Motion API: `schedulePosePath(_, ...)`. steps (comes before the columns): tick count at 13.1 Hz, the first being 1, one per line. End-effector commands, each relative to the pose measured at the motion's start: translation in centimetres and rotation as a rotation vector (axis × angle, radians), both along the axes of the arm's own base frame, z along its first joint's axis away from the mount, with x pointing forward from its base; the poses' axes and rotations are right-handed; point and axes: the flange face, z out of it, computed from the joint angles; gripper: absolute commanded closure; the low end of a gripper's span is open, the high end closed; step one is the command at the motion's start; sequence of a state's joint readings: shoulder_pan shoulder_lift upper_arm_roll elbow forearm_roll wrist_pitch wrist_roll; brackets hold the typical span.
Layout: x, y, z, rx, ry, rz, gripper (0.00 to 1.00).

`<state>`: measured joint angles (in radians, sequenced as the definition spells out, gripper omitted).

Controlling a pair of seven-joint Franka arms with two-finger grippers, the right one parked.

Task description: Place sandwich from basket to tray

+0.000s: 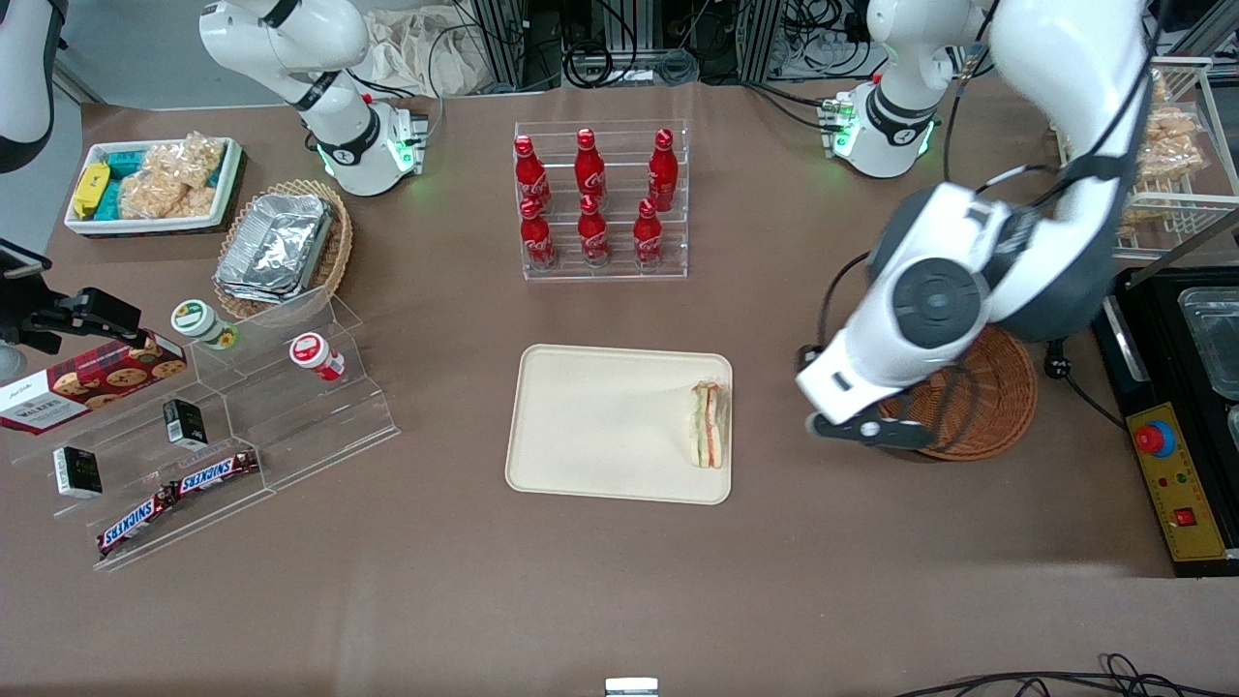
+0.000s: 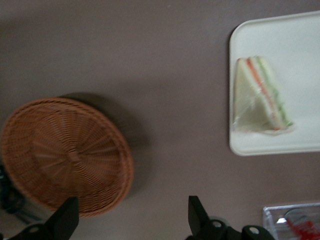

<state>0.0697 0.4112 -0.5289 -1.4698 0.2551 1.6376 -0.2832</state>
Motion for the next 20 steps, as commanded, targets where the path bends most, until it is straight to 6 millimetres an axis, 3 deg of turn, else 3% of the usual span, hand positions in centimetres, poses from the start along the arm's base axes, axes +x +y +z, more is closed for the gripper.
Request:
schedulePosePath(1, -0.2, 5.8, 3.9, 0.001, -0.015, 0.019, 0.01)
schedulePosePath(3, 0.6, 9.2, 5.8, 0.008, -0.067, 0.068, 0.01)
schedulePosePath(6, 0.2, 12.4, 7.9, 0.056, -0.098, 0.111, 0.01)
schedulePosePath(7, -0.4, 12.4, 8.5, 0.068, -0.097, 0.112, 0.01)
schedulePosePath(12, 0.0, 15.6, 8.6, 0.061, -0.078, 0.112, 0.01)
schedulePosePath(13, 0.1, 18.7, 8.9, 0.047, -0.073, 0.134, 0.01)
schedulePosePath(15, -0.2, 20.8, 9.3, -0.016, -0.045, 0.124, 0.01)
schedulePosePath(18, -0.6, 22.6, 10.0, -0.041, -0.048, 0.177, 0.01)
schedulePosePath(20, -0.6, 22.5, 9.7, -0.043, -0.046, 0.187, 0.01)
